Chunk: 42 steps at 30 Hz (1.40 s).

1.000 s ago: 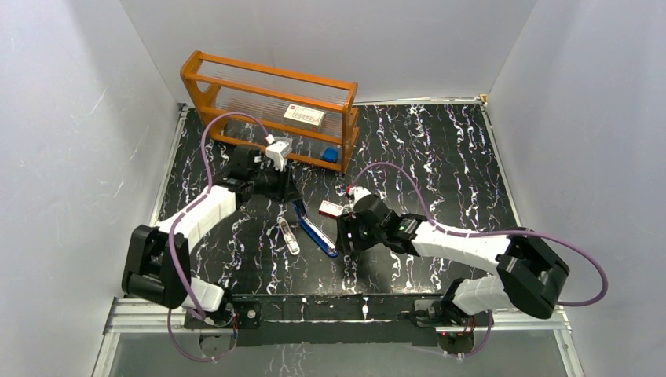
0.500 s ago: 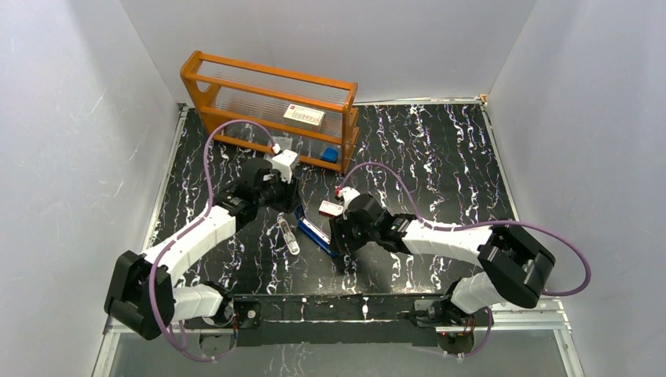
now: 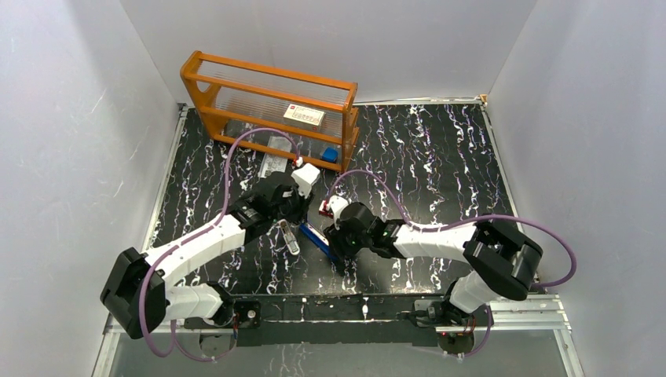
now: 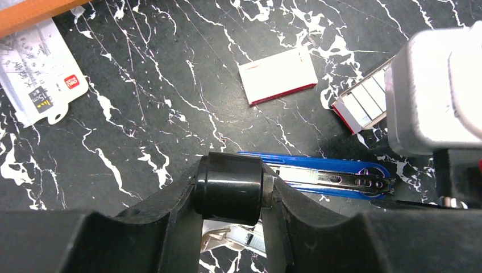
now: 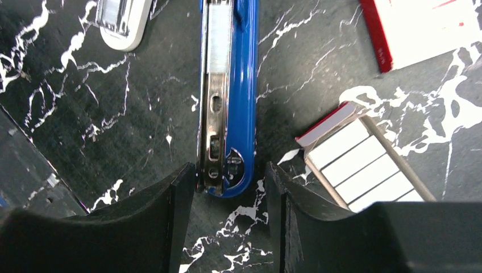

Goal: Load the staples into the stapler

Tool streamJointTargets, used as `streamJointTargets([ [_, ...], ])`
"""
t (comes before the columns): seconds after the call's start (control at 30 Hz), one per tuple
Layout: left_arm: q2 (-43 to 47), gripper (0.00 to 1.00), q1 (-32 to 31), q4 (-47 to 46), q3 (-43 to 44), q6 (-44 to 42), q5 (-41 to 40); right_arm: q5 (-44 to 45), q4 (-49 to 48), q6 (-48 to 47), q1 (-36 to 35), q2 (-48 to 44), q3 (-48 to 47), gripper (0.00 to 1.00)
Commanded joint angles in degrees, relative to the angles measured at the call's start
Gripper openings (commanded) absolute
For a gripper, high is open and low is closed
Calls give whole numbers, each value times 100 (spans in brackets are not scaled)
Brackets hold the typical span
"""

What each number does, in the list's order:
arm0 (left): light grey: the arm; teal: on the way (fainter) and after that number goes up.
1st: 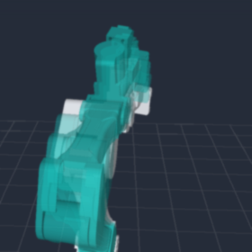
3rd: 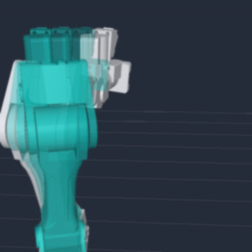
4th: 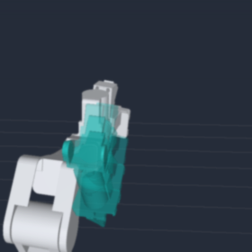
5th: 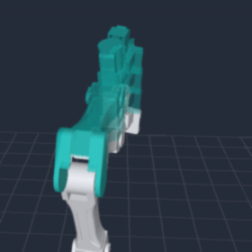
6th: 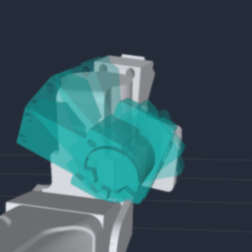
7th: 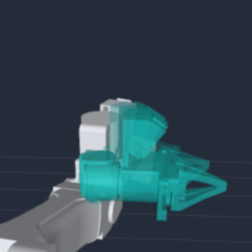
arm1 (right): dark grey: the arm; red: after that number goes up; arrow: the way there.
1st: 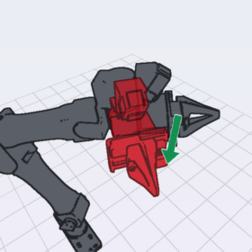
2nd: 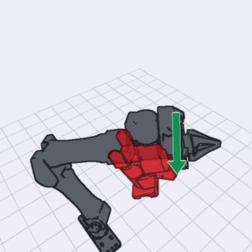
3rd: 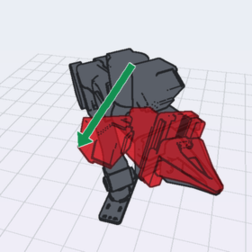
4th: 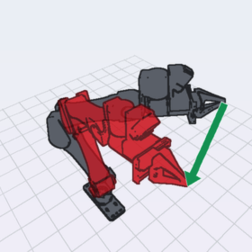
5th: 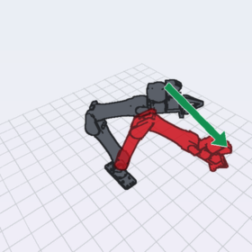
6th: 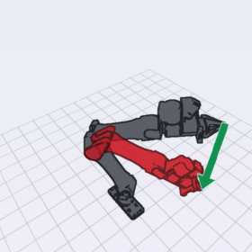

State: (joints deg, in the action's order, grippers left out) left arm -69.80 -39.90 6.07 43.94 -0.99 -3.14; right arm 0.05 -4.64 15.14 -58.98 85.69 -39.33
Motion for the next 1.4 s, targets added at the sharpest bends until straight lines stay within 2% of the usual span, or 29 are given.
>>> streamJointTargets([
  [0.0,138,27,-328,-17,-83,-191,-811,127,-228,-90,-87,-204,263,57],
  [0.07,114,27,-470,-31,-86,-168,-1027,176,-219,-85,-89,-211,325,59],
  [0.13,65,31,-615,-35,-63,-96,-1388,305,-160,-71,-93,-209,365,60],
  [0.33,-11,30,-990,-121,-125,-52,-1908,451,-296,-108,-93,-461,712,63],
  [0.5,-234,30,-1228,-123,-93,48,-2141,628,-249,-205,-96,-758,879,63],
  [0.6,-335,30,-1315,-130,-66,56,-2208,420,-419,-174,-95,-1038,1071,64],
  [0.93,-678,30,-1668,-211,-4,329,-2780,394,-528,850,33,-1832,1498,64],
  [1.23,-1008,30,-2110,-510,11,709,-3594,-201,-631,2114,323,-1264,1397,46],
  [1.37,-992,31,-2283,-580,-90,750,-3774,-345,-871,2382,352,-1116,1462,43],
])
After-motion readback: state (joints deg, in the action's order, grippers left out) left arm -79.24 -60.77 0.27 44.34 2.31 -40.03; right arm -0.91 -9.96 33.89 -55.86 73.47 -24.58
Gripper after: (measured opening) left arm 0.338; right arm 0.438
